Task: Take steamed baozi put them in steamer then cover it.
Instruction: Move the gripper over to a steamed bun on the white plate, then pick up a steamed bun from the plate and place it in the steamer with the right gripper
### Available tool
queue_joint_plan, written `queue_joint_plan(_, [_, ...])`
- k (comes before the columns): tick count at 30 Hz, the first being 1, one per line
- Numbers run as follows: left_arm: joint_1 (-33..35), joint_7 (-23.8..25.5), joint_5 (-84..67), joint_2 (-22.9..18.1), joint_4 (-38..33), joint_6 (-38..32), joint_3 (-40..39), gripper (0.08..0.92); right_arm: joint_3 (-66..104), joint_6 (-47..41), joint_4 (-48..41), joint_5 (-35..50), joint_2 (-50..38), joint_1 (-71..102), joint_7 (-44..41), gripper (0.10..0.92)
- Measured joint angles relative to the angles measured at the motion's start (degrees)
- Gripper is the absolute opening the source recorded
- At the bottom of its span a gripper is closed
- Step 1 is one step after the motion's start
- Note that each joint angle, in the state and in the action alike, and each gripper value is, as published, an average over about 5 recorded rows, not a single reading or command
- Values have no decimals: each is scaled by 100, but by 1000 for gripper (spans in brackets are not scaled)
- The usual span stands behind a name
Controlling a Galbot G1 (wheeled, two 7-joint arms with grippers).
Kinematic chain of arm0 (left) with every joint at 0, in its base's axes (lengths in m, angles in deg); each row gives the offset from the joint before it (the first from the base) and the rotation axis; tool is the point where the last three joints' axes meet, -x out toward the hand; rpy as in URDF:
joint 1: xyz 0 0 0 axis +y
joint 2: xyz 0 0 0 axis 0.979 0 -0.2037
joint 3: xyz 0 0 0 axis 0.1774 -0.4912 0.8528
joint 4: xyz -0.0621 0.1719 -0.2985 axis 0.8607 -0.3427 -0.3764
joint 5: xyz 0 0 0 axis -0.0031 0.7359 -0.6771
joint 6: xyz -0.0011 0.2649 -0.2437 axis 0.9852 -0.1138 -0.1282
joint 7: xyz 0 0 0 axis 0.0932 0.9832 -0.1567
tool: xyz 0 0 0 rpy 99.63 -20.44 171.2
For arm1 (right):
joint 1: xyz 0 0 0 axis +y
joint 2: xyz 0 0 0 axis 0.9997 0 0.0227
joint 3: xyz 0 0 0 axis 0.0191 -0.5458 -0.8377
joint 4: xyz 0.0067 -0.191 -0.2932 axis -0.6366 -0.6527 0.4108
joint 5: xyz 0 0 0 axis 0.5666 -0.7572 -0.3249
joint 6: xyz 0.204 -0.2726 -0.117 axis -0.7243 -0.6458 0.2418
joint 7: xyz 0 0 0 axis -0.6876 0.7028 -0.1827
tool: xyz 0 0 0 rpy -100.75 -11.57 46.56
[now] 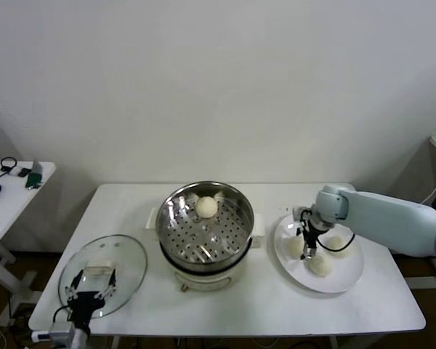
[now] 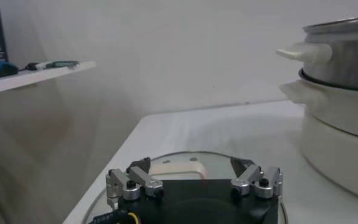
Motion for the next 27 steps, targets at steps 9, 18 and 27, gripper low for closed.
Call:
queue_joint_plan(9, [-4,-1,12,-6,18,-3,-9,823,63,119,-102,-53,67,35,-116,729])
queue_joint_plan(18, [-13,0,13,-10,16,0,18,823,-185,312,16,77,-60,-408,-387,687])
queue_joint_plan(27, [-70,11,23,-19,13,42,5,823,-863,435,430,708,-82,-1828,-794,687])
